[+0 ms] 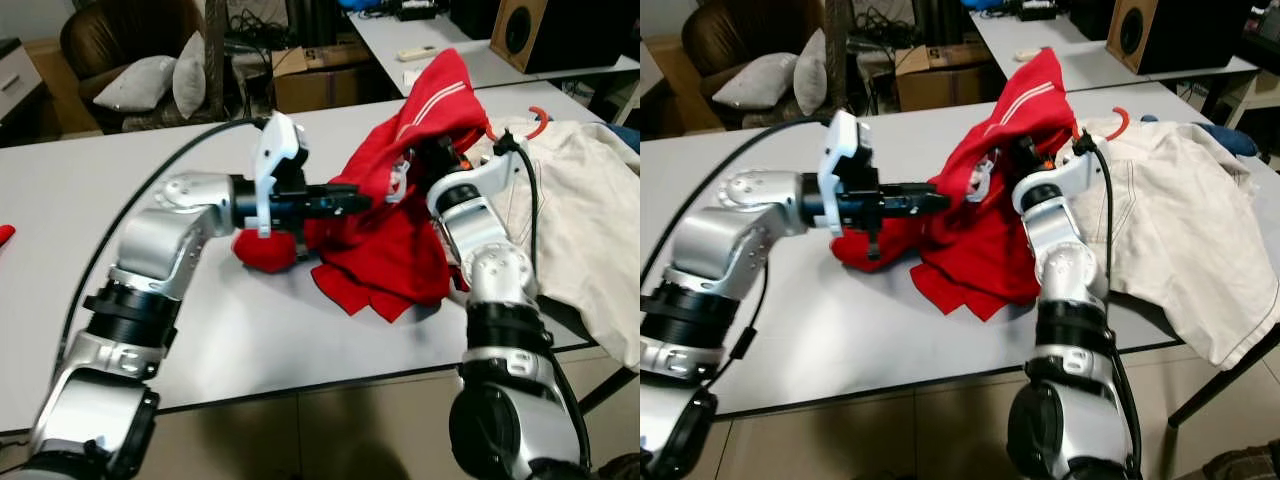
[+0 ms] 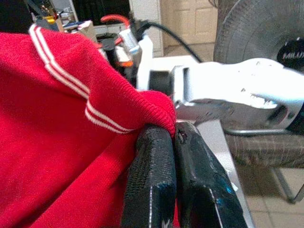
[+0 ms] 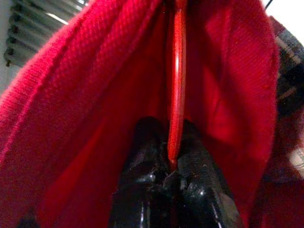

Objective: Hang hanger

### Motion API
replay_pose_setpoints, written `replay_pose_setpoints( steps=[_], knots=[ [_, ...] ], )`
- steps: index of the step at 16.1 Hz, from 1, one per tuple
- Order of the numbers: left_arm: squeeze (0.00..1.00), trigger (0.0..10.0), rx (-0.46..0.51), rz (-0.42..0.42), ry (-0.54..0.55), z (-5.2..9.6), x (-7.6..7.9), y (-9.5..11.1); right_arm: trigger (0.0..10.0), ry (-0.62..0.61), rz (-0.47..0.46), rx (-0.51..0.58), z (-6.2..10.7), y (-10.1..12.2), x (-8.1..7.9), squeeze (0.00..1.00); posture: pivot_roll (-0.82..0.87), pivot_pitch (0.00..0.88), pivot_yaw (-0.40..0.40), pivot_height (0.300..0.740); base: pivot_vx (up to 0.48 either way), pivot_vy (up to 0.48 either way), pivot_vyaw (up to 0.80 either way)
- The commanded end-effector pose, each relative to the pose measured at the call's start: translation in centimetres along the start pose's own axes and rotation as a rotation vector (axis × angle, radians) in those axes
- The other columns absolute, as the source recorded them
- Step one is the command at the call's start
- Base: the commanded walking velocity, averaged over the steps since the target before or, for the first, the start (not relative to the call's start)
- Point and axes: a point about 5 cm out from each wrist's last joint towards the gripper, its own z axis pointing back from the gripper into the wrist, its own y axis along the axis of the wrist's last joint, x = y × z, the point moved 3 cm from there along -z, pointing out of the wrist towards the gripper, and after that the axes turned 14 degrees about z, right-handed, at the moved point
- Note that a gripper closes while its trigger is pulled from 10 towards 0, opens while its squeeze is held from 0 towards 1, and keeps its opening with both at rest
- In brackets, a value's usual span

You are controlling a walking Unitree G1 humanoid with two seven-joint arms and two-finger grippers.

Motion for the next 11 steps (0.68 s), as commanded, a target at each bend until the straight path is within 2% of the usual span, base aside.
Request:
replay_pose_setpoints(
  steps=[1, 2, 5, 7, 9, 10, 11],
  knots=[
    [0.0, 0.0, 0.03, 0.017, -0.004, -0.1, 0.2, 0.4, 10.0, 0.005, -0.008, 0.03, -0.6, 0.5, -0.5, 0.0, -0.05, 0.0, 0.105, 0.74, 0.0, 0.0, 0.0],
    [0.0, 0.0, 0.064, 0.032, 0.001, -0.4, 0.1, 0.9, 10.0, 0.001, -0.002, 0.028, -0.8, 0.3, -0.5, 0.0, -0.05, 0.0, 0.103, 0.74, 0.0, 0.0, 0.0],
    [0.0, 0.0, 0.293, 0.082, 0.023, -1.5, 0.1, 5.0, 10.0, 0.012, 0.096, -0.017, -1.3, -2.1, -1.2, 0.0, -0.04, 0.0, 0.095, 0.74, 0.0, 0.0, 0.0],
    [0.0, 0.0, 0.391, 0.108, 0.027, -1.6, -0.1, 7.0, 10.0, 0.022, 0.094, -0.041, -1.0, -3.4, -1.5, 0.0, -0.03, 0.0, 0.095, 0.74, 0.0, 0.0, 0.0],
    [0.0, 0.0, 0.341, 0.039, 0.097, -1.4, -1.0, 7.0, 10.0, 0.033, 0.072, -0.053, -0.7, -4.0, -1.8, 0.0, -0.03, 0.0, 0.099, 0.74, 0.0, 0.0, 0.0],
    [0.0, 0.0, 0.185, -0.077, 0.231, -0.9, -2.7, 5.5, 10.0, 0.043, 0.019, -0.066, -0.3, -3.9, -1.8, 0.0, -0.04, 0.0, 0.106, 0.74, 0.0, 0.0, 0.0],
    [0.0, 0.0, 0.148, -0.102, 0.246, -0.9, -2.9, 5.1, 10.0, 0.055, -0.004, -0.086, -0.1, -4.0, -2.0, 0.0, -0.04, 0.0, 0.11, 0.74, 0.0, 0.0, 0.0]
  ],
)
